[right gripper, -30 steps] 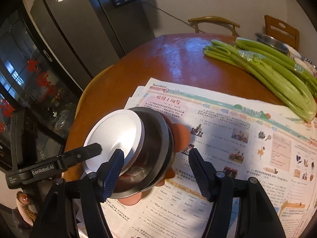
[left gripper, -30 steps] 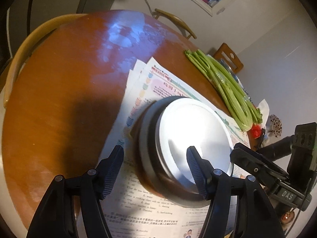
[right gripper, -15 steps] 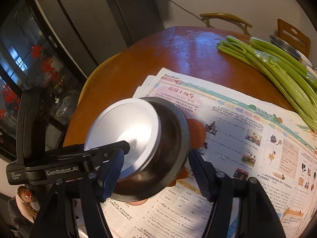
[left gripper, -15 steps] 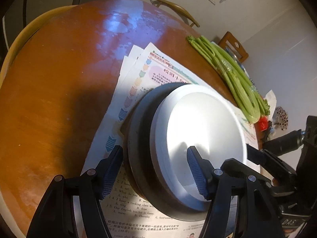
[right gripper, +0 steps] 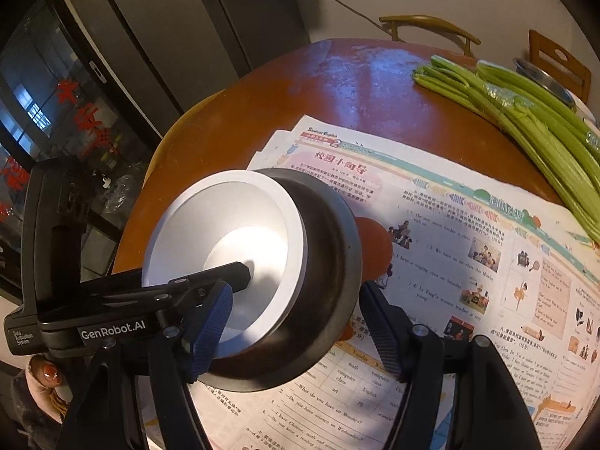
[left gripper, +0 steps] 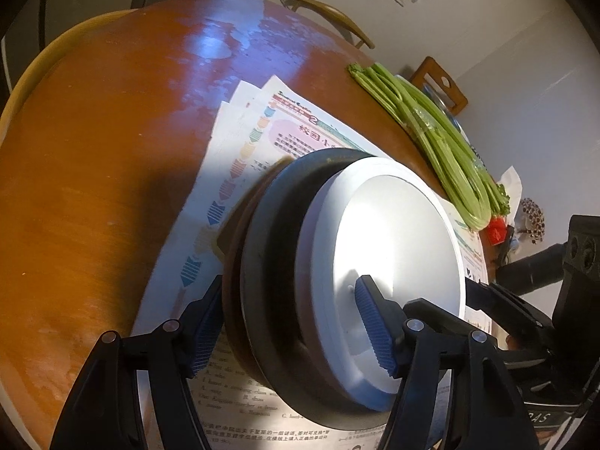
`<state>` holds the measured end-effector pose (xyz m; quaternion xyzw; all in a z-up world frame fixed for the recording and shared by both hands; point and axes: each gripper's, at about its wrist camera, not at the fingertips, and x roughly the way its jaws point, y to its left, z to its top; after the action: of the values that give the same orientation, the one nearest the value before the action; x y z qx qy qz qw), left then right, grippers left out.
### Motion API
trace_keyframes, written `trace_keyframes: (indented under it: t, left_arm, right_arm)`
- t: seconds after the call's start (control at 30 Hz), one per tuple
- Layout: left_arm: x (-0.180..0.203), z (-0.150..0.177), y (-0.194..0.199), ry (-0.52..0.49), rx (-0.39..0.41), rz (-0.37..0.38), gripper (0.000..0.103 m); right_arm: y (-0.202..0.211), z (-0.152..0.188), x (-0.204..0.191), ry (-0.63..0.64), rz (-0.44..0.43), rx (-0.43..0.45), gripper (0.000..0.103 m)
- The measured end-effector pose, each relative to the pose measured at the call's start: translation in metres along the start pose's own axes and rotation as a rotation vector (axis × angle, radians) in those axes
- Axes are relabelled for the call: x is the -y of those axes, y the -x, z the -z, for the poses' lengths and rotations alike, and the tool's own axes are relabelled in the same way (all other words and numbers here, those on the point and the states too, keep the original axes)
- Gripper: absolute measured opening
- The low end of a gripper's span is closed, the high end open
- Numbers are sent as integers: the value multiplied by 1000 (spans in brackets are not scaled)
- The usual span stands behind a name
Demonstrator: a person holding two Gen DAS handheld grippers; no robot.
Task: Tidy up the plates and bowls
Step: 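Lower the steel bowl stack with the left tool onto the silver tray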
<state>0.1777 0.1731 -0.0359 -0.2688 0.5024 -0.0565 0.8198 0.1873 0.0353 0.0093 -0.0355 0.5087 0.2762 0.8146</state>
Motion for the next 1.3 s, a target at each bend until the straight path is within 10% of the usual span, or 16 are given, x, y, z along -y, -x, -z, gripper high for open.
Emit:
trace_keyframes:
  t: [1.3]
  left_arm:
    - [46,2,-24,-71,-27,-4,71]
  right_arm:
    - [20,20,47,-69,26,14,70]
